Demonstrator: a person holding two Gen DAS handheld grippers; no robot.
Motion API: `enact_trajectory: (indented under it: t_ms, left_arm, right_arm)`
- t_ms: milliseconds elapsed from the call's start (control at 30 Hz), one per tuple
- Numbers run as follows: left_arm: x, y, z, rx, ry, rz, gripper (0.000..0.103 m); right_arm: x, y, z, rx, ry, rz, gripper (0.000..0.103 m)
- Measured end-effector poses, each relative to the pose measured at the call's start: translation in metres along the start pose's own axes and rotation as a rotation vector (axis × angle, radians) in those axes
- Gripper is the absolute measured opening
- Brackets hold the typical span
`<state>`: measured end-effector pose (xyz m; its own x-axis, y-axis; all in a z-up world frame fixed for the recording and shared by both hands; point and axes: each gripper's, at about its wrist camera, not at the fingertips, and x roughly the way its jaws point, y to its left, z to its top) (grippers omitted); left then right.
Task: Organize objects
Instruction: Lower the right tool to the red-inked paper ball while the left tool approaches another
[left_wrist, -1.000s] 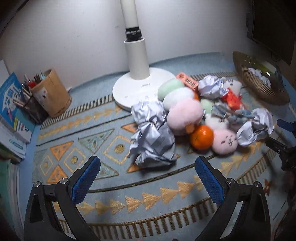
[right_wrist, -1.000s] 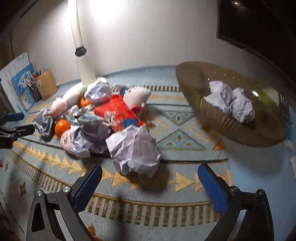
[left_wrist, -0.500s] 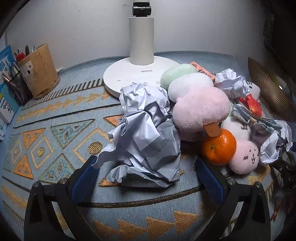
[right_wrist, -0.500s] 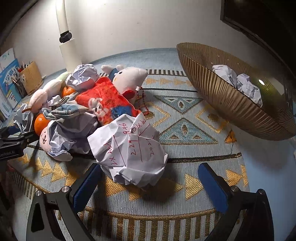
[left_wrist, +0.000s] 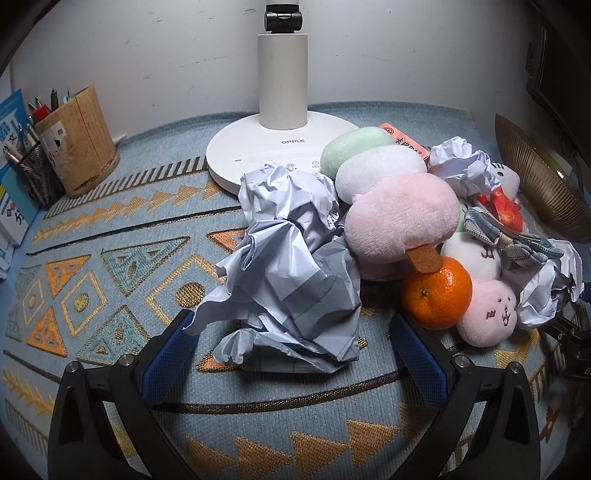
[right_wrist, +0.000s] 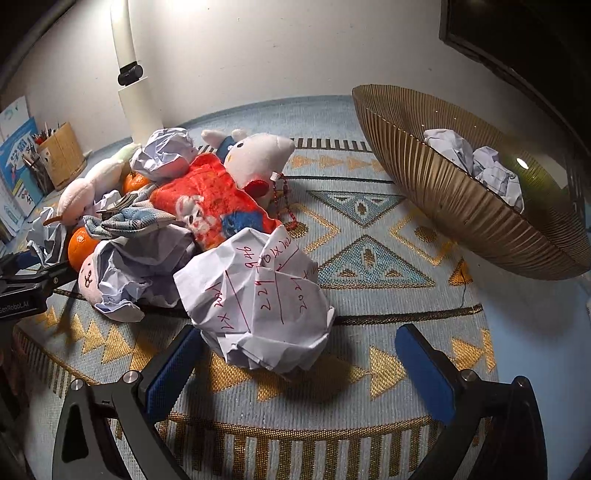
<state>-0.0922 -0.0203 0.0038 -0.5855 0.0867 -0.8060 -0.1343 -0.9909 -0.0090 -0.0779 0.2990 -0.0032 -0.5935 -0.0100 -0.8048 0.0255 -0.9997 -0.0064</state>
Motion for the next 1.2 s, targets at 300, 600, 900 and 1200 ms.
enact_trajectory:
  t_ms: [300,600,900,1200]
  left_arm:
    - [0.002,-0.002,-0.002,-0.003,0.000,0.001,0.103]
    - [0.002,-0.002,-0.002,-0.003,0.000,0.001,0.103]
    - [0.002,-0.002,-0.001,-0.003,0.000,0.001,0.103]
    - [0.002,-0.002,-0.001,-0.003,0.000,0.001,0.103]
  right_arm:
    - [-0.004,0.006,0.001,-0.009,0.000,0.007,0.103]
    - [-0.005,0.007,0.000,-0.013,0.000,0.003,0.103]
    - [-0.005,0.008,0.001,-0.013,0.000,0.003,0.103]
    - [-0.009,0.013,-0.001,0.000,0.000,-0.006,0.103]
